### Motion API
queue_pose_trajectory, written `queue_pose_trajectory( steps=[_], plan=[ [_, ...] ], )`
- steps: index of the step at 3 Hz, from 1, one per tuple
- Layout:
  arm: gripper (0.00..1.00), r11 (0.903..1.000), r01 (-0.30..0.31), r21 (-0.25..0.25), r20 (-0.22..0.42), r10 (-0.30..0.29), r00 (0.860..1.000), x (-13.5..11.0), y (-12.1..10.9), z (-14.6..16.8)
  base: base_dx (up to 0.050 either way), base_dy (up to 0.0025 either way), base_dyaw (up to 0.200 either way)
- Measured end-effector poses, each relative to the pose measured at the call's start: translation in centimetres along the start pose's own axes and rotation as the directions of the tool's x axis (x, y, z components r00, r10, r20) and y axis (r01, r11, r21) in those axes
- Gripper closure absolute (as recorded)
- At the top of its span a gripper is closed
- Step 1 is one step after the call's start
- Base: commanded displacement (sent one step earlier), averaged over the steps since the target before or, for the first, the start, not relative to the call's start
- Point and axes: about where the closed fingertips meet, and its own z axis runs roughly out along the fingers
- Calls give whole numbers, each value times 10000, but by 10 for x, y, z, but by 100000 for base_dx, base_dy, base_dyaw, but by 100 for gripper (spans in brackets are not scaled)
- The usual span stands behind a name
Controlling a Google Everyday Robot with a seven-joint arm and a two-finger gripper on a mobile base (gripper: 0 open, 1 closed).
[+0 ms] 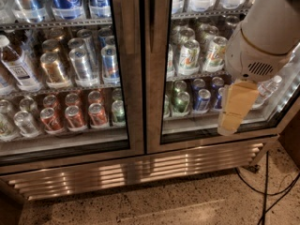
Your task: Open left fridge door
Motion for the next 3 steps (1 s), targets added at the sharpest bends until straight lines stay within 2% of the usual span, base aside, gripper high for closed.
queue_pose_trajectory(
  steps=[1, 2, 3],
  plan=[
    [0, 10000, 0, 0, 1, 0, 10000, 0, 0, 0, 0, 0, 0],
    [0, 9992, 218, -333, 931, -186, 9955, 0, -1, 3, 0, 0, 0],
    [0, 9927, 656, -1010, 2761, -354, 9605, 16, -8, 16, 0, 0, 0]
  ],
)
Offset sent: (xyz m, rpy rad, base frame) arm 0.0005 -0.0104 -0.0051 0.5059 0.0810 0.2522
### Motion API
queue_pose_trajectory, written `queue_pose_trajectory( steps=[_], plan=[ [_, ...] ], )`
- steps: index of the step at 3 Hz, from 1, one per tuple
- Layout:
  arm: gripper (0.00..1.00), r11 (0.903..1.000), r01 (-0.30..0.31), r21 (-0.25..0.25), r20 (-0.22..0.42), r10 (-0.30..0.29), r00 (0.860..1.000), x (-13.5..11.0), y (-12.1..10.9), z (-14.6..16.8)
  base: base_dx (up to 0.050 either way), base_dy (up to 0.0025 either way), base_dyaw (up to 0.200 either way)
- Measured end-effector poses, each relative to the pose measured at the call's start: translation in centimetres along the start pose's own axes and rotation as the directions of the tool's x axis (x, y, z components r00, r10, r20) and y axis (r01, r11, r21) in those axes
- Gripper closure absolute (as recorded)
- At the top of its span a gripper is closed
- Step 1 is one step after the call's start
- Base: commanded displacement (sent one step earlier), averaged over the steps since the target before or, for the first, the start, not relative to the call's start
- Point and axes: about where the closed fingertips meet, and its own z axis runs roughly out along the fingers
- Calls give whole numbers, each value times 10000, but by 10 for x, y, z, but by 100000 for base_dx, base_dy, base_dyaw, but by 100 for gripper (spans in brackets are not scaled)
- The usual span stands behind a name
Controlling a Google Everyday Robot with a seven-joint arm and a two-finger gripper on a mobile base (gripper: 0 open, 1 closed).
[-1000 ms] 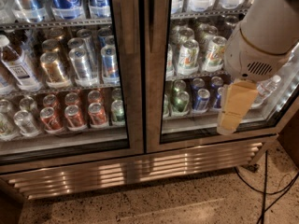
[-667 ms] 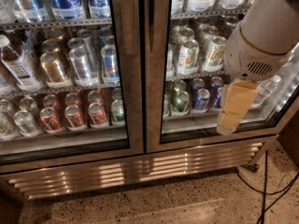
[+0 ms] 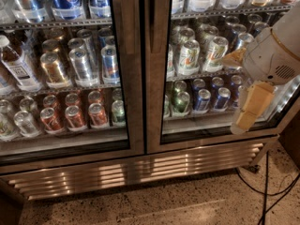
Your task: Open left fridge door
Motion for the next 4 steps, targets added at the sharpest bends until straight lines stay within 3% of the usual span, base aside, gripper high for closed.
queue_pose_trajectory(
  steps=[1, 3, 4],
  plan=[
    [0, 9984, 482, -297, 939, -452, 9945, -16, 2, 6, 0, 0, 0],
    [0, 9971, 739, -190, 1325, -707, 9887, -20, 17, 15, 0, 0, 0],
    [0, 9958, 915, 103, 1578, -920, 9832, -9, 51, 32, 0, 0, 0]
  ],
)
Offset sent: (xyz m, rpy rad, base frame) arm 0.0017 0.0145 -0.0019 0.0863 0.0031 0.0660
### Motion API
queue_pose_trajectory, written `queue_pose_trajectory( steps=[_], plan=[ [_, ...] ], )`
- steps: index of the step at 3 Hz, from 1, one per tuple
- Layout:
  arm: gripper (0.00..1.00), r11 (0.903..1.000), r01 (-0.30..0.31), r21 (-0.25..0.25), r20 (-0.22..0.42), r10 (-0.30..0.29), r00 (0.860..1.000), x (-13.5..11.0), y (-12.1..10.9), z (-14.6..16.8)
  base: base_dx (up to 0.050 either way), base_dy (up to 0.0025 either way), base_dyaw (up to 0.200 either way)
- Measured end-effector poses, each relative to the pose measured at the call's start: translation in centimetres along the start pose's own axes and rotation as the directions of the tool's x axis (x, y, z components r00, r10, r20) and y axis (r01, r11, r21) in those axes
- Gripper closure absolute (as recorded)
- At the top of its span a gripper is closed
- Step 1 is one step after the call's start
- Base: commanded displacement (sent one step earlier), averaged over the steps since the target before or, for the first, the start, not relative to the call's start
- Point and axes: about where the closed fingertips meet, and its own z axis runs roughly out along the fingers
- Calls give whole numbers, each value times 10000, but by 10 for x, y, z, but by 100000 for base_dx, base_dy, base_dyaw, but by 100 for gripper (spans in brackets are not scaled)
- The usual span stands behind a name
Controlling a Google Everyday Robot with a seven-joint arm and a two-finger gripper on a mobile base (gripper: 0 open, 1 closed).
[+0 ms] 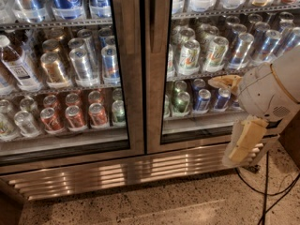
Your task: Open left fridge door
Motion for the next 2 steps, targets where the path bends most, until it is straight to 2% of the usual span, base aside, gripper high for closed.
queue_pose_trajectory(
  steps=[1, 2],
  plan=[
    [0, 10000, 30, -25, 45, -30, 10000, -1, 0, 0, 0, 0, 0],
    [0, 9981, 370, -499, 1229, -306, 9920, -3, 1, 5, 0, 0, 0]
  ],
)
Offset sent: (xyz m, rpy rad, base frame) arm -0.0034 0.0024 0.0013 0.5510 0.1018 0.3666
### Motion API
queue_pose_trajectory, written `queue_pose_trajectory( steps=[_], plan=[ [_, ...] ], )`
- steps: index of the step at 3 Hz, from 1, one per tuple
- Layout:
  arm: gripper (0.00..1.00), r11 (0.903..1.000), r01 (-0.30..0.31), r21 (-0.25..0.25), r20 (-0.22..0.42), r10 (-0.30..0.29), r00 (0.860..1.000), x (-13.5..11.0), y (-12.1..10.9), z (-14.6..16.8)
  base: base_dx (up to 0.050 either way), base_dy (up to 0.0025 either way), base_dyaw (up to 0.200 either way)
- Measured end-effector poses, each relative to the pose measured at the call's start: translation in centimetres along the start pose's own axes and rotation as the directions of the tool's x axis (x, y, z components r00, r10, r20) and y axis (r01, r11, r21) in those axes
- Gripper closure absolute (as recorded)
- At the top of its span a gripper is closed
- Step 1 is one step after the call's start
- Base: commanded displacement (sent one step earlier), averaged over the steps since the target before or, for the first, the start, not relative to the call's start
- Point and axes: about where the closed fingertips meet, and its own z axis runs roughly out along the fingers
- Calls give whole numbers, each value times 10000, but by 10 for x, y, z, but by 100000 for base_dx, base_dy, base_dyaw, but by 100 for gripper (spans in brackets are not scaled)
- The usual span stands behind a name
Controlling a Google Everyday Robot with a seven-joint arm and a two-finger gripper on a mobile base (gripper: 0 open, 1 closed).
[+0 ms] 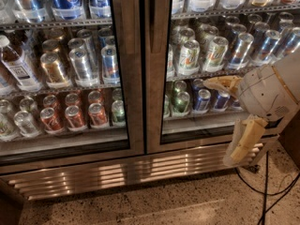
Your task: Open left fridge door
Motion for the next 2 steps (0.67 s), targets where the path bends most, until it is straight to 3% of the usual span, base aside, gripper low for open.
queue_pose_trajectory(
  steps=[1, 2],
  plan=[
    [0, 9920, 789, -985, 2623, -506, 9637, -2, 0, 6, 0, 0, 0],
    [0, 9894, 808, -1206, 3063, -403, 9511, -3, 1, 11, 0, 0, 0]
  ],
)
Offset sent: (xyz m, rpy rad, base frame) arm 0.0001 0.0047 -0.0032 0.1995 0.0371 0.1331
